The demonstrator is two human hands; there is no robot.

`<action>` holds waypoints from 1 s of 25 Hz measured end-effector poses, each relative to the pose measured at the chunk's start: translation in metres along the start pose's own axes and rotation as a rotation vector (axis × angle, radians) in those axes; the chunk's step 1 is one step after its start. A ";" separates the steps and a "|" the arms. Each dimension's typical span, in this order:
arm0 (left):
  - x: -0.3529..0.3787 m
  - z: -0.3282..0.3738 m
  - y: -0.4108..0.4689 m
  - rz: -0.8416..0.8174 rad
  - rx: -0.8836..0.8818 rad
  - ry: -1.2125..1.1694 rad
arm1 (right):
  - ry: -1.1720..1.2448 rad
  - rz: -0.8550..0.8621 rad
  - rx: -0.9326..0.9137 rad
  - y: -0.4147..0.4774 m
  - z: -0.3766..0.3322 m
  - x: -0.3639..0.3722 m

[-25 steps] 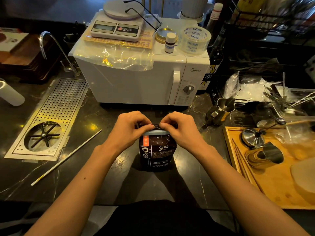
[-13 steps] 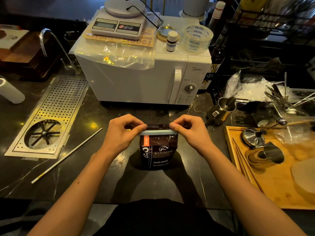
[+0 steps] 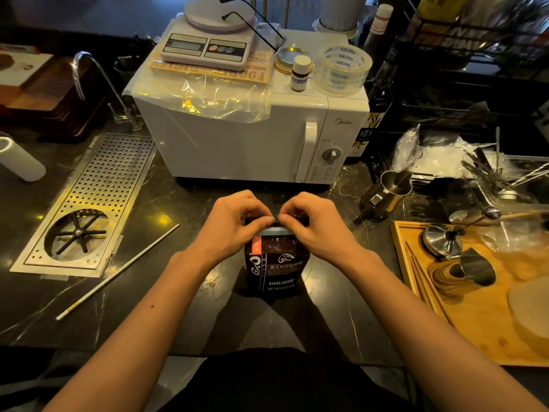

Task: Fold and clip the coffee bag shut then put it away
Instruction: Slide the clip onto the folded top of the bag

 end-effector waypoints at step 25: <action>0.048 -0.064 -0.063 0.123 -0.458 -0.621 | 0.748 -0.013 0.442 -0.068 0.080 0.067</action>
Point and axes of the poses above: each hand's wrist, its own y-axis towards the middle knuckle, its own x-axis out of the palm, z = x × y, the point moved 10 cm from there along y, towards the middle knuckle, and after that the axes turned 5 degrees about -z, right-handed, at the moved point
